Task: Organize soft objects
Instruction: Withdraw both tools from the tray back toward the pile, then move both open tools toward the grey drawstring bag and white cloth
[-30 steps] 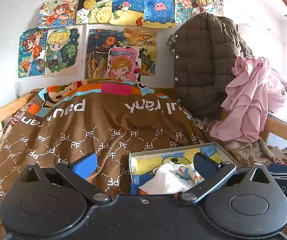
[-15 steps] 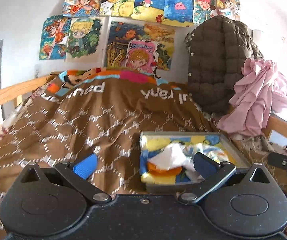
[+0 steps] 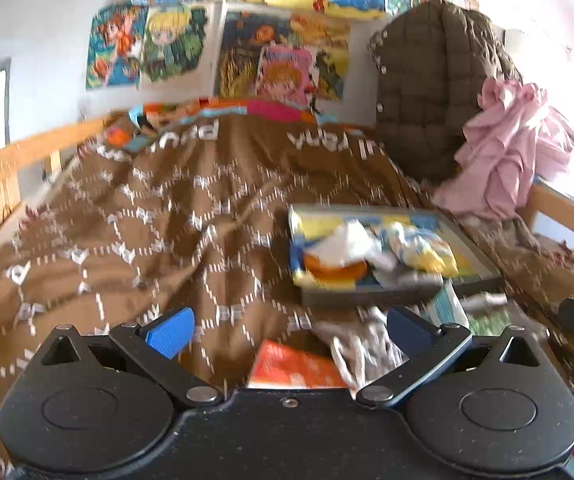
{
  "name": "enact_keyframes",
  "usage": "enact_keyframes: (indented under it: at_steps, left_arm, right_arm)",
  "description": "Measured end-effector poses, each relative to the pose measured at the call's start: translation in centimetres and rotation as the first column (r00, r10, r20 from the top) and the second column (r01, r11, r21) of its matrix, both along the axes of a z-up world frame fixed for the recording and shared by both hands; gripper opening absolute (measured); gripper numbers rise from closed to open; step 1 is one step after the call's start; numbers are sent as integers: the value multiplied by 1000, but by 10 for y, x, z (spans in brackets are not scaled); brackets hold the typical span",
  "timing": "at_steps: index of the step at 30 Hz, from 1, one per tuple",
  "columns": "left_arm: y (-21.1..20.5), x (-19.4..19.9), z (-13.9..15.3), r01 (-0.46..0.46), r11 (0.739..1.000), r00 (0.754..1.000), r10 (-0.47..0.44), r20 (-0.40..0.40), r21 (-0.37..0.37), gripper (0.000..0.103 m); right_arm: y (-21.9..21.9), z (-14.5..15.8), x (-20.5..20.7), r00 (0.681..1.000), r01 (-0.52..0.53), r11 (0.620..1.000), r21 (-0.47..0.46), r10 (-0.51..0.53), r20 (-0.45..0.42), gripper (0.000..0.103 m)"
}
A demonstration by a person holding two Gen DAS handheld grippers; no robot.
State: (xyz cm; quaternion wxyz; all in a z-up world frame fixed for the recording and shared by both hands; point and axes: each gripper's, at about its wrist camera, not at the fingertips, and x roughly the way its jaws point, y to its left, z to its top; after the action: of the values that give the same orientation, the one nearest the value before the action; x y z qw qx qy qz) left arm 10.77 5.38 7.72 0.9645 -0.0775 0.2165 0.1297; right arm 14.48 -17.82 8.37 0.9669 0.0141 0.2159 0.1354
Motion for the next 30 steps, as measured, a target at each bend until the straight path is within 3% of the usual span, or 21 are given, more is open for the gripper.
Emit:
enact_keyframes:
  at_steps: [8,13,23,30]
  left_arm:
    - [-14,-21,-14,25,999,998,-24,-56,26,102]
    - [-15,-32,-19,-19,1000,997,19,-79,6,102]
    - [-12,-60,-22,-115,993,991,112,-71,-35,102]
    - [-18,-71,-21,-140,990,989,139,-49,-18,102]
  right_arm:
    - [0,-14,-22,998,2,999,-36,-5,-63,103]
    - [0,-21,-33,997,12,998,-60,-17,-81,103]
    - [1,-20,-61,997,10,998,-62,-14,-70,103]
    - [-3,-17,-73,999,6,999,-48,-8,-43,103]
